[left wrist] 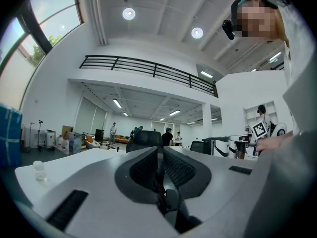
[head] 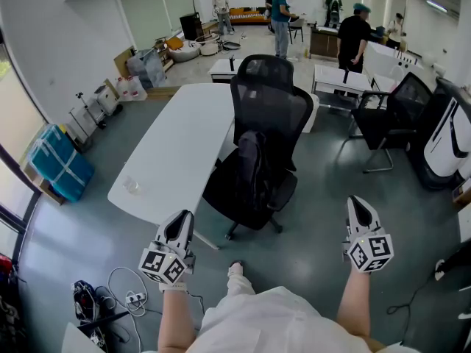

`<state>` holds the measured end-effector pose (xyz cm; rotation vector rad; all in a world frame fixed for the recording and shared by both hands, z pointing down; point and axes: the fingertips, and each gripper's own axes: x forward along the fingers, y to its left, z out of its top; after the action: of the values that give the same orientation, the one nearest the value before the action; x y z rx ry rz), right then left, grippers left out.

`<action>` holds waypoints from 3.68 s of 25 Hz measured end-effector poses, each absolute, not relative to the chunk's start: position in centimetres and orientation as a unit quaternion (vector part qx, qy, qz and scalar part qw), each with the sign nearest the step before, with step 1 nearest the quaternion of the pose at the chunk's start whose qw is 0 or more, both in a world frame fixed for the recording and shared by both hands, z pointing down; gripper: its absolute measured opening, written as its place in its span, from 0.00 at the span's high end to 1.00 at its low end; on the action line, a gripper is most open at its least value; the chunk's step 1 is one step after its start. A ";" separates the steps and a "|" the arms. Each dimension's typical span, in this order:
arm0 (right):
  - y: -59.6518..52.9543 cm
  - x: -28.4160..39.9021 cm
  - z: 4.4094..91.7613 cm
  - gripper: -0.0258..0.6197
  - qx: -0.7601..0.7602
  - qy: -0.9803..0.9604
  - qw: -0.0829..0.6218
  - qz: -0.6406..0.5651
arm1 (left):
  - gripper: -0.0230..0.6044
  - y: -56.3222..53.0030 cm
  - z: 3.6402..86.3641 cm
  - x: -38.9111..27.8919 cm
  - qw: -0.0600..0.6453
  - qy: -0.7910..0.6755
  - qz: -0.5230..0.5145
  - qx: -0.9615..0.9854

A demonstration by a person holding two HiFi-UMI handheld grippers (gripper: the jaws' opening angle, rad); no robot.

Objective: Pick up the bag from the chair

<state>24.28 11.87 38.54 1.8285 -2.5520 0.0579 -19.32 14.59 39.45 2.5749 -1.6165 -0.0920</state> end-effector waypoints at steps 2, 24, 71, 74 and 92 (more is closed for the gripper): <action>11.9 24.4 38.7 0.93 0.583 -0.813 0.002 0.020 | 0.88 14.7 39.5 -19.3 0.050 -0.531 -0.029 0.845; 11.3 25.0 39.1 0.93 0.582 -0.813 0.005 0.026 | 0.88 14.1 39.8 -18.6 0.056 -0.530 -0.028 0.845; -7.1 20.5 43.2 0.93 0.571 -0.816 0.067 0.061 | 0.88 -6.0 43.2 -21.1 0.096 -0.512 -0.046 0.852; -9.2 19.4 43.5 0.93 0.567 -0.818 0.069 0.064 | 0.88 -8.0 43.1 -21.9 0.095 -0.510 -0.048 0.854; -16.5 12.4 46.0 0.93 0.538 -0.835 0.084 0.084 | 0.88 -14.4 45.6 -25.9 0.113 -0.494 -0.063 0.860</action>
<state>12.35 -16.52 46.00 1.6039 -2.4912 0.2509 -25.93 -14.37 45.59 2.5216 -1.4499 -0.1855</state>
